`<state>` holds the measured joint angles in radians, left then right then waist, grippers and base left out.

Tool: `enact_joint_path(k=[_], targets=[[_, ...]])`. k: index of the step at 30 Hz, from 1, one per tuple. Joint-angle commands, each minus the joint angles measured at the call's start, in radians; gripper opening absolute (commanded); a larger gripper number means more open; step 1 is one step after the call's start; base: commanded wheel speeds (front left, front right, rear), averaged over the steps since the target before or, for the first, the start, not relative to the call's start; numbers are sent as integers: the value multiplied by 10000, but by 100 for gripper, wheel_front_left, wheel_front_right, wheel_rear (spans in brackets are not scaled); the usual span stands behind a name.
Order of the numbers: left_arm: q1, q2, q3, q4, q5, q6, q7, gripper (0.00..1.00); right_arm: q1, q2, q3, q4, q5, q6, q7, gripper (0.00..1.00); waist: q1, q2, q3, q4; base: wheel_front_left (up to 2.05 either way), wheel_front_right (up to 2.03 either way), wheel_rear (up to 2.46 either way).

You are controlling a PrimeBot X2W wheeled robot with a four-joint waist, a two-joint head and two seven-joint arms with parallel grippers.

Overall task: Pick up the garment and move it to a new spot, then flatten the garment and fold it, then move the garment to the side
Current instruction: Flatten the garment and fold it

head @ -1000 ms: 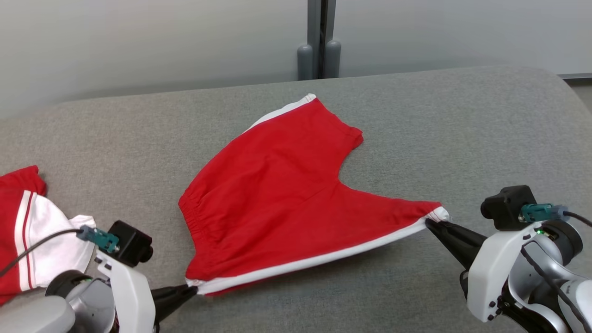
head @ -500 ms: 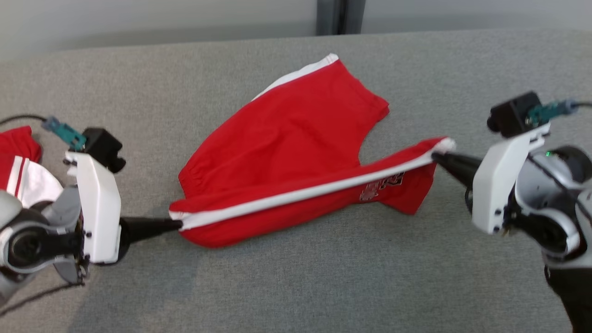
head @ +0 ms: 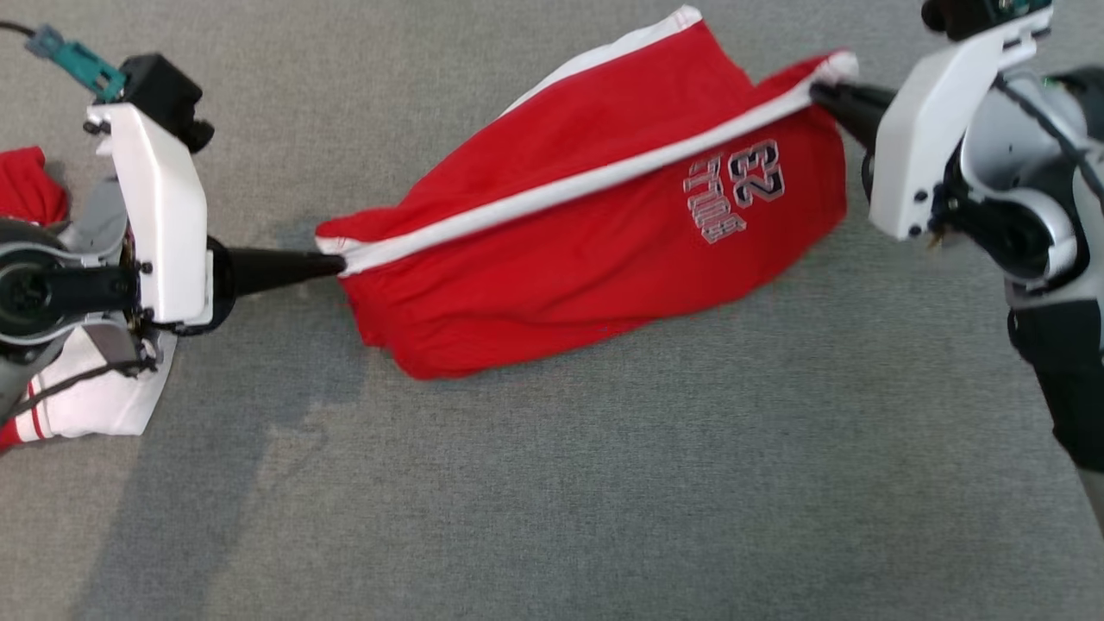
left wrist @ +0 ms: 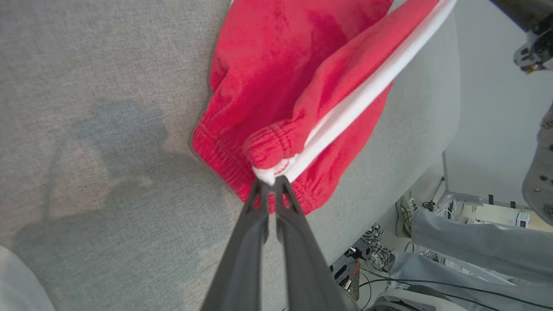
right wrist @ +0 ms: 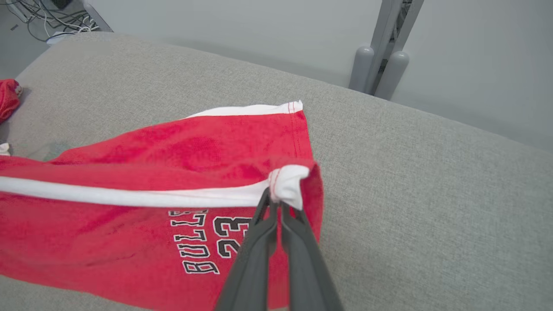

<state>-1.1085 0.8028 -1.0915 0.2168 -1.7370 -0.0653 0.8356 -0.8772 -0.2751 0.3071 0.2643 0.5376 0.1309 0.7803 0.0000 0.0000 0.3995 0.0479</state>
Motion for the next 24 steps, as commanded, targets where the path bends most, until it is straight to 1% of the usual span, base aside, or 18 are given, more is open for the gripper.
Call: enact_joint_path(k=[1, 5, 6, 10, 16, 20, 24], targets=[[-275, -156, 170, 124, -191, -83, 54, 0, -546, -130, 207, 408, -157, -2, -326, 0, 0, 0, 357, 235, 0, 0, 0], [-566, -333, 318, 295, -257, -115, 145, 0, -1424, -165, 455, 1279, -174, -2, -721, 0, 0, 0, 677, 471, 0, 0, 0], [-566, -333, 318, 295, -257, -115, 145, 0, -1424, -165, 455, 1279, -174, -2, -721, 0, 0, 0, 677, 471, 0, 0, 0], [-813, -554, 358, 513, -187, -27, 190, 0, -2169, -192, 592, 2083, -248, -4, -965, 0, 0, 0, 989, 687, 0, 0, 0], [-1115, -895, 439, 1024, -91, 59, 106, 0, -3087, 33, 742, 3269, -441, -4, -1289, 0, 0, 0, 1374, 856, 0, 0, 0], [-1388, -1209, 454, 1452, 99, 178, -34, 0, -3553, 229, 821, 3787, -485, -2, -1643, 0, 0, 0, 1595, 957, 0, 0, 0], [-1566, -1486, 543, 1757, 100, 67, -126, 0, -3897, 292, 1001, 4286, -581, -2, -1905, 0, 0, 0, 1718, 995, 0, 0, 0]])
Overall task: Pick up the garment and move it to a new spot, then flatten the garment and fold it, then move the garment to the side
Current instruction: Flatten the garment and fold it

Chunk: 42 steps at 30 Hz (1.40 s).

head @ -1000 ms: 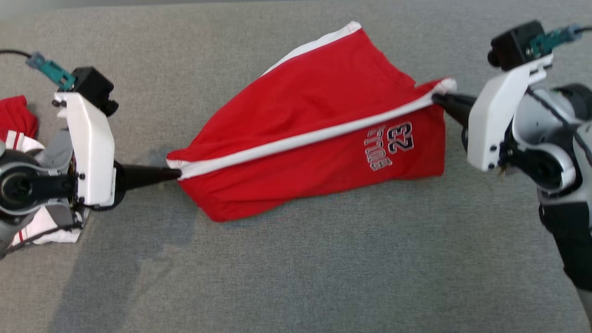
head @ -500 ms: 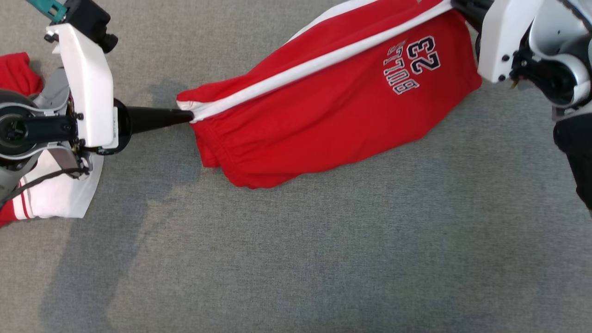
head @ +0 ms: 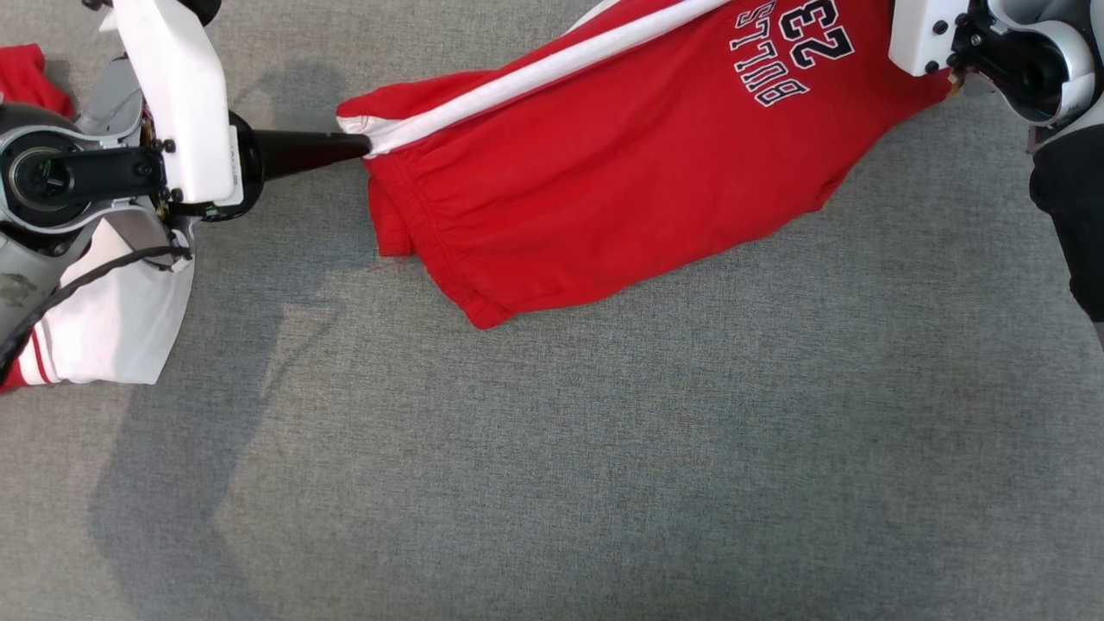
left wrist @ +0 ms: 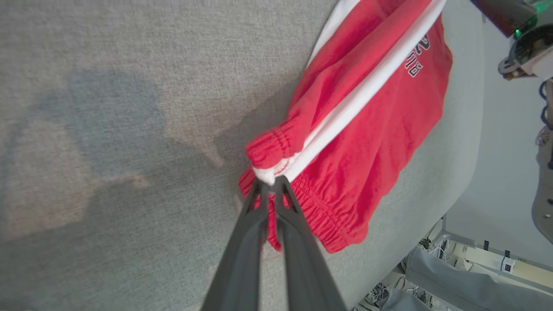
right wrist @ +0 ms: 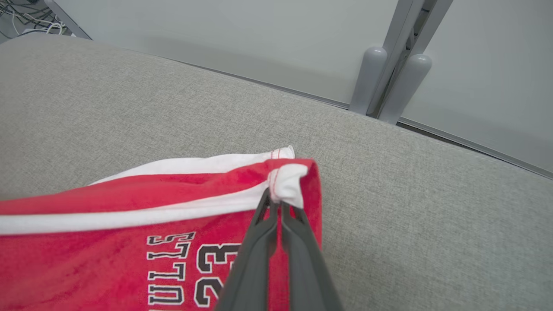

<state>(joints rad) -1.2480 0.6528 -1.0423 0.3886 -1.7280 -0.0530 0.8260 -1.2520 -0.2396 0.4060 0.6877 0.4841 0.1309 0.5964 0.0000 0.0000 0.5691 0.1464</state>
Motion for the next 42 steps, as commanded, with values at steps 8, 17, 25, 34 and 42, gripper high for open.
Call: enact_joint_path(k=[8, 17, 25, 34, 42], targets=[[-246, -187, -101, 453, 339, -272, -40, 100, -491, 277, 179, 928, -3, -2, -720, 100, 0, 0, 45, -45, 0, 0, 0], [-147, -212, -98, 802, 458, -397, -166, 100, -170, 193, 604, 1338, 594, -2, -1905, 100, 0, 0, -600, -172, 0, 0, 0], [504, -190, -109, 1023, 1481, -574, -2037, 100, 651, -179, 1144, 1718, 1092, -2, -3228, 100, 0, 0, -1690, -263, 0, 0, 0], [1808, -90, -335, 595, 3611, -211, -5933, 100, 1523, -490, 1442, 2578, 1787, -2, -4296, 100, 0, 0, -2414, 146, 0, 0, 0], [3185, 253, 49, -1053, 4232, 234, -8593, 100, 1545, -507, 1632, 3586, 2177, -2, -4476, 100, 0, 0, -2351, 755, 0, 0, 0]])
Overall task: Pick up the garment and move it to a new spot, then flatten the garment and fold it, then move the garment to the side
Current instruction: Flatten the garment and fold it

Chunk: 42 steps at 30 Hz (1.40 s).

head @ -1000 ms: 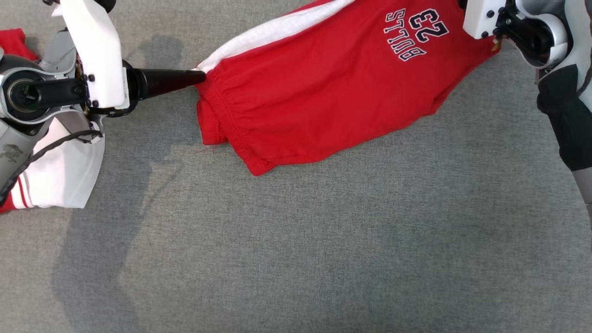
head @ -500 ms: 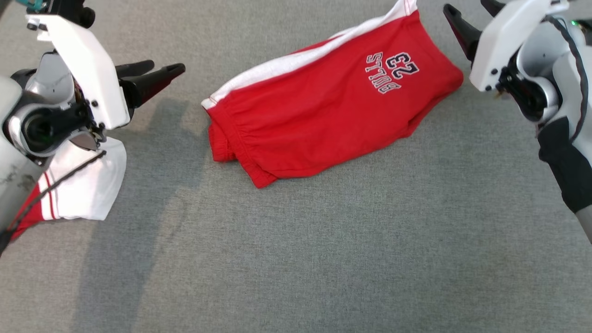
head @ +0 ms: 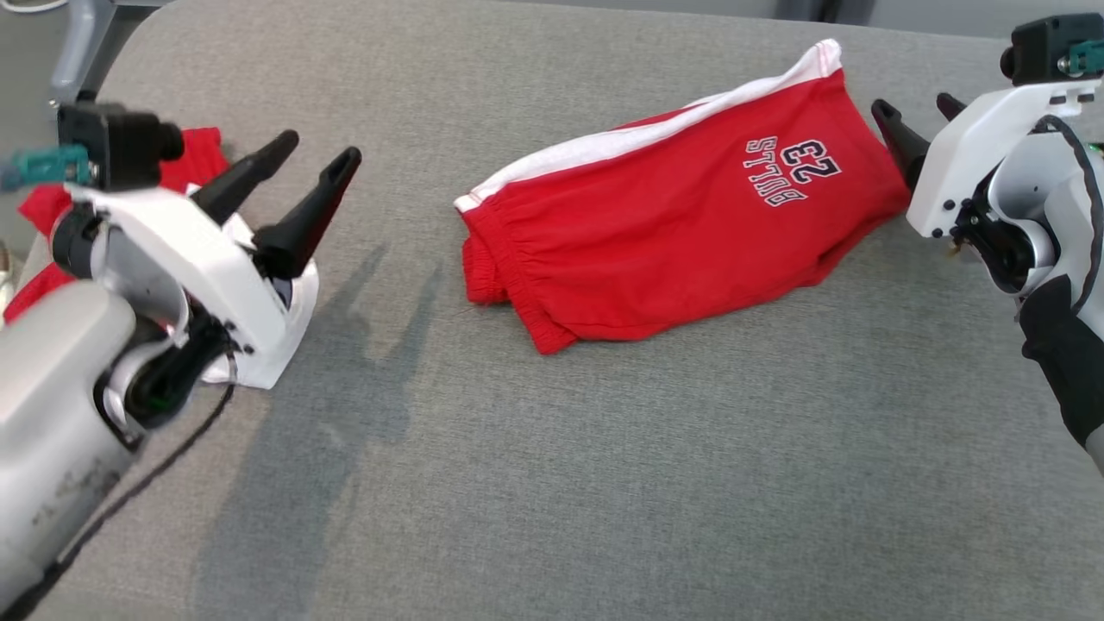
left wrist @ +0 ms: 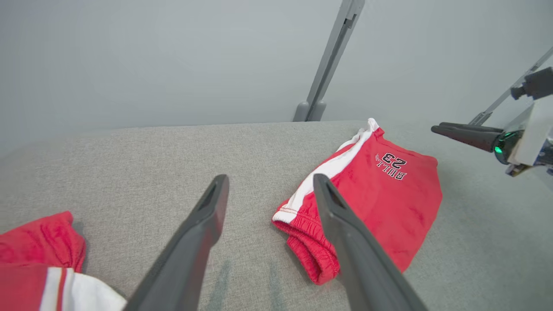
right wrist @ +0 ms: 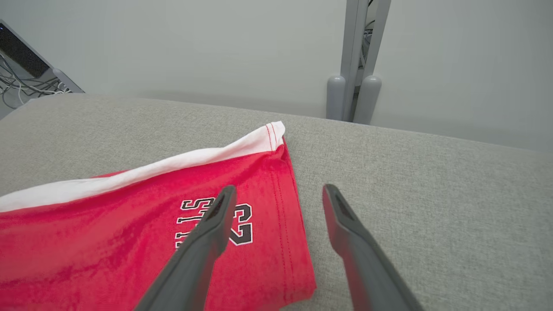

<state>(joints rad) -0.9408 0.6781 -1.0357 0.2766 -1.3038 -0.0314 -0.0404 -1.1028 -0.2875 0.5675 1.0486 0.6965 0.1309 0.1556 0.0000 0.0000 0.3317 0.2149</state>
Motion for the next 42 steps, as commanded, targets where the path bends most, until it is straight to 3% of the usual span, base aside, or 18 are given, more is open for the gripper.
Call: enact_joint_path(k=[1, 6, 12, 14, 18, 23, 31, 32, 33, 34, 42], targets=[[327, 53, 51, -110, 38, 119, -279, 100, 34, -15, 11, 131, 100, -2, -76, 100, 0, 0, 37, 146, 0, 0, 0], [1345, 286, 120, -750, 595, 762, -1707, 100, -109, -50, 49, 822, 185, -2, -76, 100, 0, 0, 127, 474, 0, 0, 0], [2514, 99, 917, -1240, 1062, 1183, -2244, 100, -460, -225, 63, 1544, 72, -2, -243, 100, 0, 0, 441, 828, 0, 0, 0], [2946, -208, 1626, -1421, 1338, 1236, -2255, 100, -581, -232, 32, 1724, 87, -2, -265, 100, 0, 0, 561, 928, 0, 0, 0], [3962, -922, 3294, -1691, 3078, 1329, -2252, 100, -798, -290, 60, 2028, -28, -2, -202, 100, 0, 0, 767, 1073, 0, 0, 0], [5392, -2112, 5195, -1864, 4648, 805, -2243, 100, -890, -163, -155, 2221, 177, -2, 13, 100, 0, 0, 890, 1098, 0, 0, 0], [6354, -3454, 6656, -1545, 5949, -194, -2239, 100, -631, -125, -417, 2416, 285, -2, 553, 100, 0, 0, 877, 1132, 0, 0, 0], [6407, -3612, 6806, -1542, 6120, -314, -2239, 100, -581, -62, -453, 2428, 328, -2, 618, 85, 0, 0, 868, 1129, 0, 0, 0], [6448, -3722, 6948, -1547, 6287, -419, -2238, 100, -562, -10, -483, 2430, 356, -2, 636, 36, 0, 0, 862, 1121, 0, 0, 0], [6486, -3819, 7047, -1539, 6449, -514, -2238, 100, -556, 30, -489, 2430, 345, -1, 621, 2, 0, 0, 854, 1109, 0, 0, 0], [6675, -4348, 7481, -1166, 7272, -913, -2238, 100, -596, 200, -345, 2405, 242, -1, 128, 0, 0, 0, 726, 957, 0, 0, 0]])
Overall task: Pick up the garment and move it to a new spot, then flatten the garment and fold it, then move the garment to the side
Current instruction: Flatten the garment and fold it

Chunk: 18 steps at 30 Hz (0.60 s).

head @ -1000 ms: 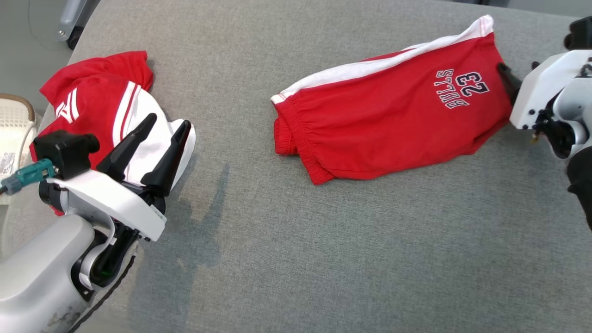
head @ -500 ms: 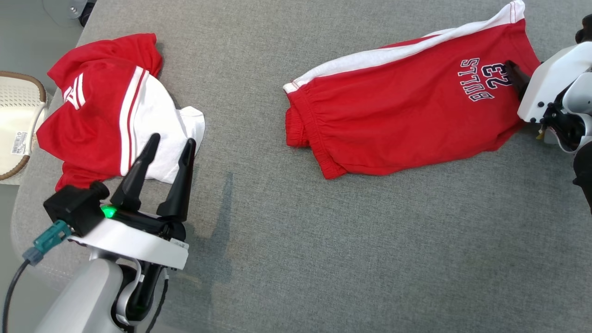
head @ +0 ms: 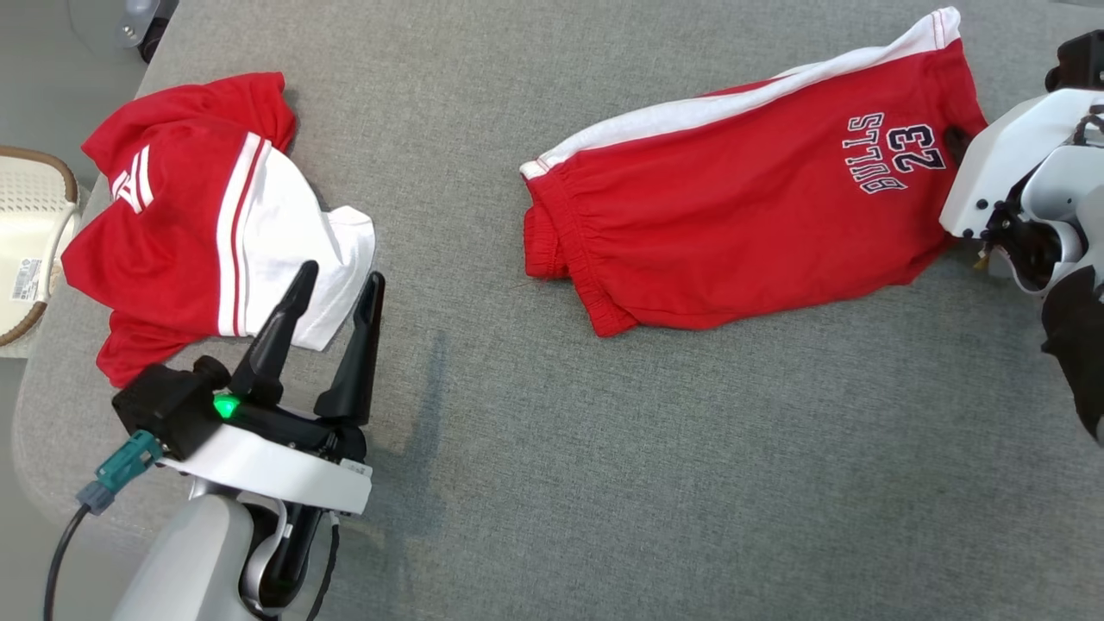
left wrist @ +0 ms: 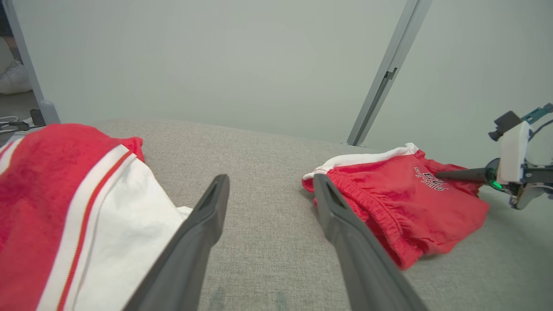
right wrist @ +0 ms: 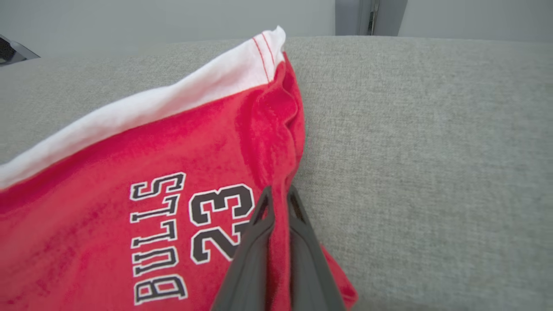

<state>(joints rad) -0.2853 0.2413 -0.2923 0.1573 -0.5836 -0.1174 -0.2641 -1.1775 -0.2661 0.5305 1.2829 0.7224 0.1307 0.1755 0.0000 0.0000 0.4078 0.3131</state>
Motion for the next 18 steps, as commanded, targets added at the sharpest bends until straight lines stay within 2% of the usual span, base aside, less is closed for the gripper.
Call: enact_joint_path(k=[1, 5, 12, 18], targets=[[128, -22, 70, 76, 124, -56, -1, 100, 175, 4, 24, 50, 11, 1, -148, 0, 0, 0, -94, -57, 0, 0, 0], [233, -169, 80, 275, 301, -125, -1, 100, 498, 92, -40, -106, 266, 1, -401, 0, 0, 0, -498, -267, 0, 0, 0], [640, -248, 96, 449, 473, -145, -1, 100, 1427, 245, -80, -748, 916, 1, -660, 0, 0, 0, -1386, -1056, 0, 0, 0], [1084, -243, 22, 578, 580, -153, -1, 100, 2559, 42, 75, -1506, 1543, 0, -938, 0, 0, 0, -2099, -1757, 0, 0, 0]])
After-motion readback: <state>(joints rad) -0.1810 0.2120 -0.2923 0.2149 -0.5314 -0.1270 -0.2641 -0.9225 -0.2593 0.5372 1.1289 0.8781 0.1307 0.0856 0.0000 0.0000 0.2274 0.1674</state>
